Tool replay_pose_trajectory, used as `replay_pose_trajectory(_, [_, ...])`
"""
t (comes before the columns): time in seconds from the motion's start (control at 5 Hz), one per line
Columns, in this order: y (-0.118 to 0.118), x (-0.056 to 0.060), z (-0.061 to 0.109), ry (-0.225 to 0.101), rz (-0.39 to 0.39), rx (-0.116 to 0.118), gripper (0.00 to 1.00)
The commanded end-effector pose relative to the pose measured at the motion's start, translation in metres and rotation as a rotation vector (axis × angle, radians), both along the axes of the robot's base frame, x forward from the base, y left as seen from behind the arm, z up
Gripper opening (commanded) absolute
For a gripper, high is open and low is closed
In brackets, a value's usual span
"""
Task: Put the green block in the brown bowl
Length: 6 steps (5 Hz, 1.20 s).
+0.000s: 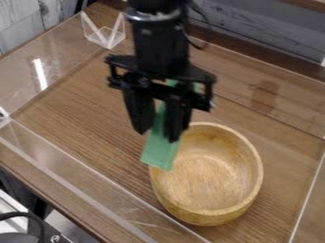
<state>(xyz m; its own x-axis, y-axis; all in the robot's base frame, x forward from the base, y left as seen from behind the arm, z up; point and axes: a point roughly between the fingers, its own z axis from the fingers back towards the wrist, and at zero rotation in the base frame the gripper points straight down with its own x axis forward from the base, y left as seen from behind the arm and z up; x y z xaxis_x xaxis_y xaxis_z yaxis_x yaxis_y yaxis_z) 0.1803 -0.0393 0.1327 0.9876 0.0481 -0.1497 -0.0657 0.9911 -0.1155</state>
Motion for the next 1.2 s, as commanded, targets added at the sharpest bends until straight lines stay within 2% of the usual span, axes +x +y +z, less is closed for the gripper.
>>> replay_pose_trajectory(0.0, [-0.035,0.011,0.001,-0.070,-0.022,0.007,0.00])
replay_pose_trajectory(0.2, [-0.069,0.012,-0.011,-0.085,-0.028,0.009,0.00])
replay_pose_trajectory(0.4, [-0.078,0.019,-0.012,-0.097,-0.017,0.005,0.00])
replay_pose_trajectory(1.0, [-0.063,0.018,-0.004,-0.101,0.005,0.000,0.00])
